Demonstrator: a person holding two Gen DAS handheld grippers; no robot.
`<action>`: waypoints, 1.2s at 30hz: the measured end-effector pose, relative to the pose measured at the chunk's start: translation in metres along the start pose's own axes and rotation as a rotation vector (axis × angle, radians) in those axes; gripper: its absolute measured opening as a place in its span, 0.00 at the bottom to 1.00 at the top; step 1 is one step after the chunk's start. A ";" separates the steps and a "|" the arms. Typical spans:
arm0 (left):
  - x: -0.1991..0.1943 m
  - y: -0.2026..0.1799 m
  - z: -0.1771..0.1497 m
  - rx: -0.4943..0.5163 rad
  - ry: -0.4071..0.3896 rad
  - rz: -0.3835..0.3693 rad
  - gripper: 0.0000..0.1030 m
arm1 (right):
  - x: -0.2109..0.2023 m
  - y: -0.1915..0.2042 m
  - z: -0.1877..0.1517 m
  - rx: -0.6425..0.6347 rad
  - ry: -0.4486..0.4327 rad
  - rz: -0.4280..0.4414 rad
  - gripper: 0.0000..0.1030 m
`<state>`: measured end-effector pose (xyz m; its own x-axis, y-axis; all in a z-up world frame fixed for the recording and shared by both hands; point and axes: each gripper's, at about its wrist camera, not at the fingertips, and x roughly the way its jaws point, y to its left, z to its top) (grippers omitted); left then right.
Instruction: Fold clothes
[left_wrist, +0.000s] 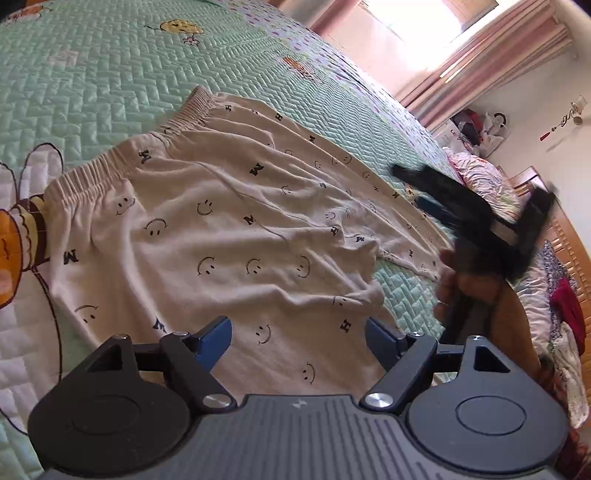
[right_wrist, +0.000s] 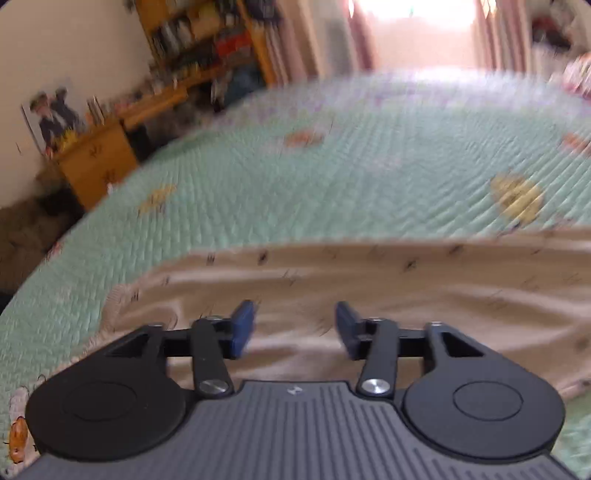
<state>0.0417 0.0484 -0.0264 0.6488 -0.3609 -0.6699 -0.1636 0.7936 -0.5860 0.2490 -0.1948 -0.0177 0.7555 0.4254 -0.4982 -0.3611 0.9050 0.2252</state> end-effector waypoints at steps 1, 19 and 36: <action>0.001 0.001 0.002 -0.006 0.001 -0.014 0.79 | -0.019 -0.009 0.002 -0.025 -0.086 -0.049 0.87; 0.045 -0.019 0.011 0.053 0.078 -0.023 0.81 | 0.086 -0.129 0.018 0.071 0.135 -0.258 0.32; 0.051 -0.042 0.012 0.039 0.081 -0.029 0.82 | -0.031 -0.300 -0.005 0.467 -0.085 -0.360 0.26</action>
<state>0.0902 0.0029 -0.0305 0.5899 -0.4210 -0.6890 -0.1155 0.8005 -0.5881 0.3312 -0.4798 -0.0736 0.8337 0.0726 -0.5474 0.1905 0.8927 0.4085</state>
